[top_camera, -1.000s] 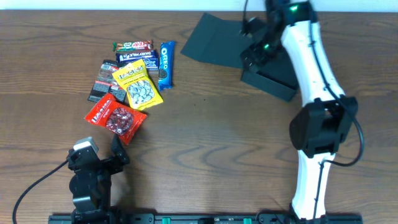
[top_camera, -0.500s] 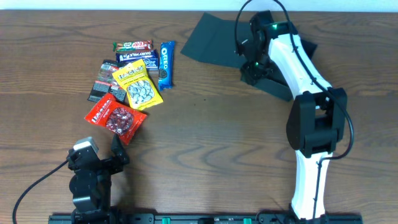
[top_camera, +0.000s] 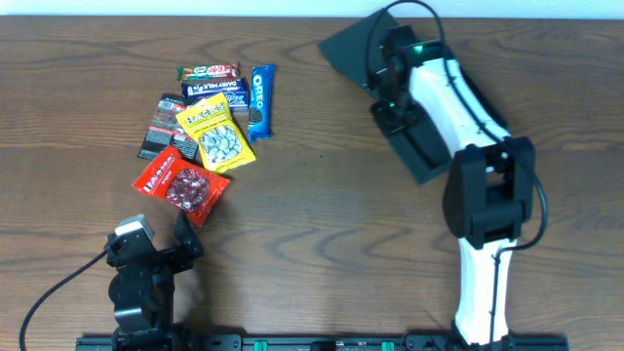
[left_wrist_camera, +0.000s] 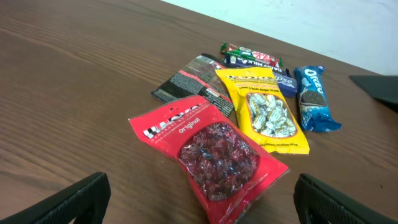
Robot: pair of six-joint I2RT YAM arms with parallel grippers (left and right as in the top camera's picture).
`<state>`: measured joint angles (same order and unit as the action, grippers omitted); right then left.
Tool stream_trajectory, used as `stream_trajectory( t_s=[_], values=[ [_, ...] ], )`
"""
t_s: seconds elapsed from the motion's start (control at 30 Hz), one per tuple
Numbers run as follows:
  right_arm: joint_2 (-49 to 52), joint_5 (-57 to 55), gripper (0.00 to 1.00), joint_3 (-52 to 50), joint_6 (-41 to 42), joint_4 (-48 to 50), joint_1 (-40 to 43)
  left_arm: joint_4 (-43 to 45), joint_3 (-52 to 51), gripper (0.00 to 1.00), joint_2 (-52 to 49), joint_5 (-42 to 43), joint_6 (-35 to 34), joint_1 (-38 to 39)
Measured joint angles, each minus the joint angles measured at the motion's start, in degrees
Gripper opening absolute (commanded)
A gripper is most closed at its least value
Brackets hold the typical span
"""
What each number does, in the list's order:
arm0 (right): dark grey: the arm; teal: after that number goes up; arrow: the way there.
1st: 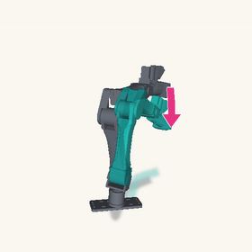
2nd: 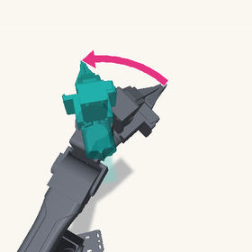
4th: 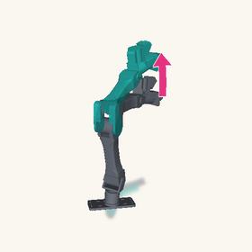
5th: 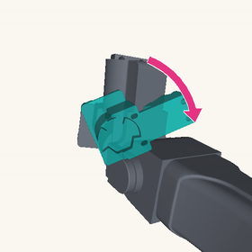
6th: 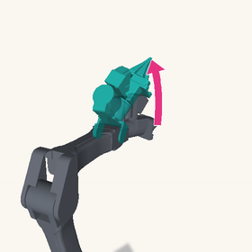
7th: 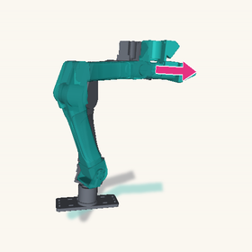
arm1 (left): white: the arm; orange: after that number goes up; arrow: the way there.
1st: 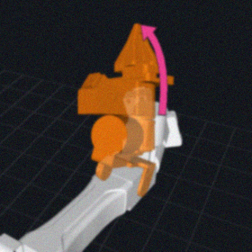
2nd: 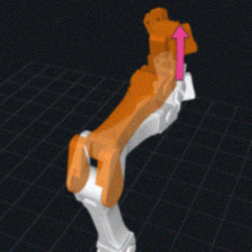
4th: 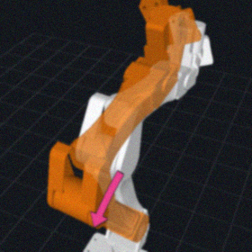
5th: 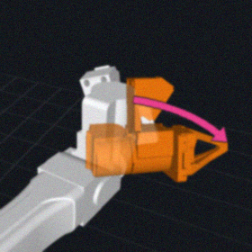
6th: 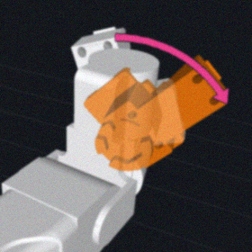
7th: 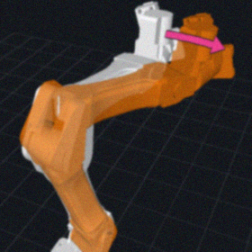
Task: Pack container
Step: 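Push the black box with the right gripper toward table center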
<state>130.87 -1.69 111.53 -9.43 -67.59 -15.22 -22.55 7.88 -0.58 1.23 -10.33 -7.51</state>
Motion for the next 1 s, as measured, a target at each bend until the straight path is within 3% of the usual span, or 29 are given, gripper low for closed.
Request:
stream_trajectory(
  t_s=[0.27,0.63,1.0],
  values=[
    [0.0,3.7,0.02,0.0,13.2,2.7,-7.5,0.0,0.0,0.95,0.0,0.0,0.0,0.0],
    [0.0,4.7,0.02,0.0,43.5,11.2,-12.2,0.0,0.0,0.95,0.0,0.0,0.0,0.0],
    [0.0,4.6,0.02,0.0,48.9,15.6,-13.3,0.0,0.0,0.95,0.0,0.0,0.0,0.0]
  ],
)
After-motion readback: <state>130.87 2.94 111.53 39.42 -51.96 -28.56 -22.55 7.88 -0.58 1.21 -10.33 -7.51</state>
